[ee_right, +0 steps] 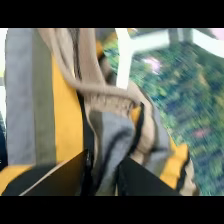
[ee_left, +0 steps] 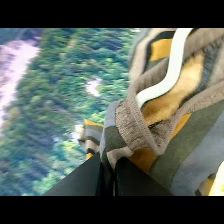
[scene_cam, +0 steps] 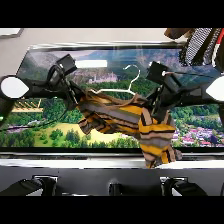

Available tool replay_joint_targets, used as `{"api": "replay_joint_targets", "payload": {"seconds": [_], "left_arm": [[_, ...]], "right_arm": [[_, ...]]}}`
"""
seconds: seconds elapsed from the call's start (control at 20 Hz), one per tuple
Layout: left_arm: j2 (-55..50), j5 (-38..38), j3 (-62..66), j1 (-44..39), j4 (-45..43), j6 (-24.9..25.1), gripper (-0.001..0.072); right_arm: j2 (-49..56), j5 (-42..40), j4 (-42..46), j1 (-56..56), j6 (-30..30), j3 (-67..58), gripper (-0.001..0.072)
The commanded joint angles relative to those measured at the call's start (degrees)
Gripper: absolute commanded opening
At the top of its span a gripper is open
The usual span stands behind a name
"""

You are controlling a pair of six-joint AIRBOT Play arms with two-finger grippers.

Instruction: Fold the clothes and pants, and hang the long-sleeved shirts on hangers.

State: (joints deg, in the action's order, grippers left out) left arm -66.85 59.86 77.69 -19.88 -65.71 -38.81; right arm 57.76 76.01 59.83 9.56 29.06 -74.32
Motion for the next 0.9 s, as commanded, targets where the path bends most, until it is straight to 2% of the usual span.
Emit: {"api": "replay_joint_targets", "payload": {"seconds": [0.0,0.05,0.1,0.15,0.3,0.5,0.65,0.75,0.85], "left_arm": [[1.25,-0.5,0.59,0.02,-5.57,-5.18,0.0024],[1.2,-0.76,0.57,0.02,-7.02,-6.56,0.0024],[1.18,-1.44,0.55,0.02,-7.63,-7.72,0.0024],[1.18,-2.64,0.57,0.02,-8.09,-8.59,0.0023],[1.2,-6.29,0.57,0.02,-8.59,-9.9,0.0024],[1.22,-8.76,0.57,-0.22,-13.35,-11.82,0.0023],[1.25,-8.87,0.57,-0.24,-14.32,-11.8,0.0023],[1.36,-9.44,0.57,-0.7,-14.95,-11.76,0.0023],[1.97,-10.91,0.57,-1.62,-16.41,-11.76,0.0023]], "right_arm": [[-3.5,-1.16,4.15,-0.02,5.42,-0.09,0.0218],[-4.72,-1.18,4.15,-0.02,6.27,-0.09,0.0265],[-5.9,-1.16,4.15,-0.02,7.28,-0.09,0.0349],[-6.86,-1.16,4.42,-0.02,9.2,-0.09,0.037],[-9.68,-1.18,7.17,-0.02,14.03,-0.09,0.0369],[-14.21,-0.85,16.61,-0.02,21.46,-0.07,0.0375],[-14.82,-1.62,21.86,-0.09,23.12,0.68,0.0387],[-14.05,-5.4,22.95,-0.09,23.06,3.13,0.0387],[-12.98,-12.98,22.93,-0.09,23.65,6.03,0.0407]]}}
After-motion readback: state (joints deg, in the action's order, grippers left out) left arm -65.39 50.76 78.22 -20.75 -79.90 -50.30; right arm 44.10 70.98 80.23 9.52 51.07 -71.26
